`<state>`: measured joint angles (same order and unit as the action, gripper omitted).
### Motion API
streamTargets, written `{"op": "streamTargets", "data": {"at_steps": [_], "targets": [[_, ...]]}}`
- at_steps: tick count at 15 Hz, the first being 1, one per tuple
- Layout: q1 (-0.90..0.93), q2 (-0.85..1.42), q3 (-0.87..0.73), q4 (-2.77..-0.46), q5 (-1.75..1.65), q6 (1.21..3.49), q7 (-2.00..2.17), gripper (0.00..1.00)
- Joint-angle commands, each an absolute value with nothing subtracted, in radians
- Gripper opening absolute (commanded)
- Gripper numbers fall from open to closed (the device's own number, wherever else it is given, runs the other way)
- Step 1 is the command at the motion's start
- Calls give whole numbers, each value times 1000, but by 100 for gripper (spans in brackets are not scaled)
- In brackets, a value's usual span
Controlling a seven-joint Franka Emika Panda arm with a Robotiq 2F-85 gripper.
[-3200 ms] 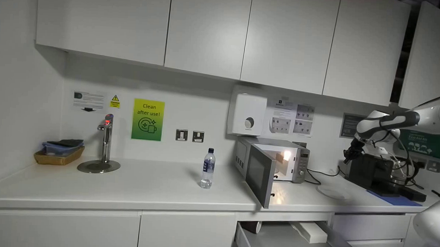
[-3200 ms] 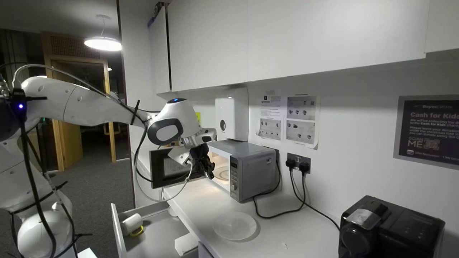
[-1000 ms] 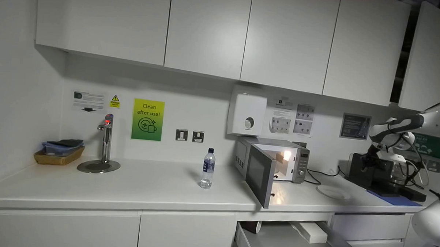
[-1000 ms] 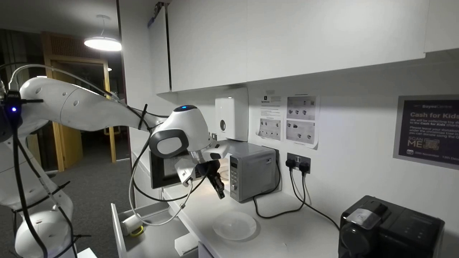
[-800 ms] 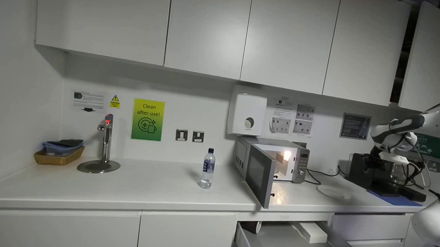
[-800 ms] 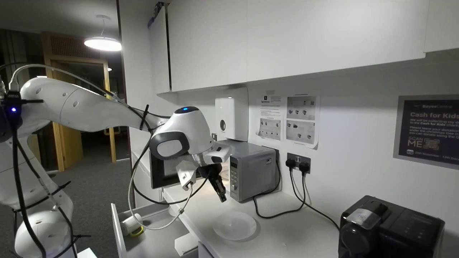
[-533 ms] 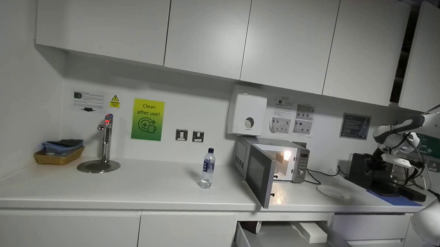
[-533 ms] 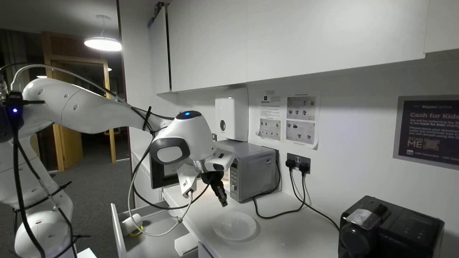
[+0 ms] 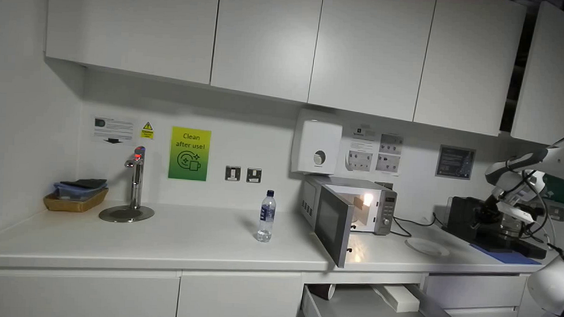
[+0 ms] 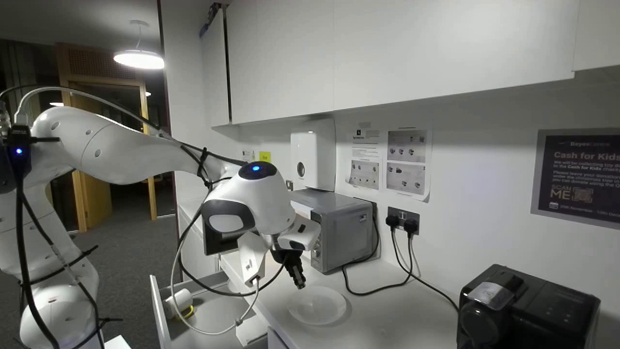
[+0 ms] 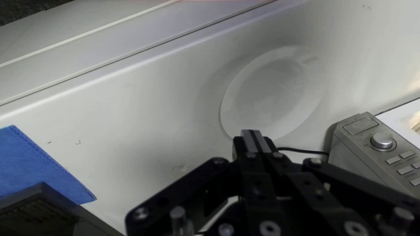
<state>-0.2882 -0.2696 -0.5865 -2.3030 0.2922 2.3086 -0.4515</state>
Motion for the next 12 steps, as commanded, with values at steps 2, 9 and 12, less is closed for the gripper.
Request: {"op": "streamTargets", "data": {"at_steps": [2,9,12], "targets": [[-285,-252,-623,-2272,350,2221,-534,0],[-277,-236,-686,-2275,435,2200,-637,0],[-274,-208,-707,-2274,491,2201,-680,0]]}}
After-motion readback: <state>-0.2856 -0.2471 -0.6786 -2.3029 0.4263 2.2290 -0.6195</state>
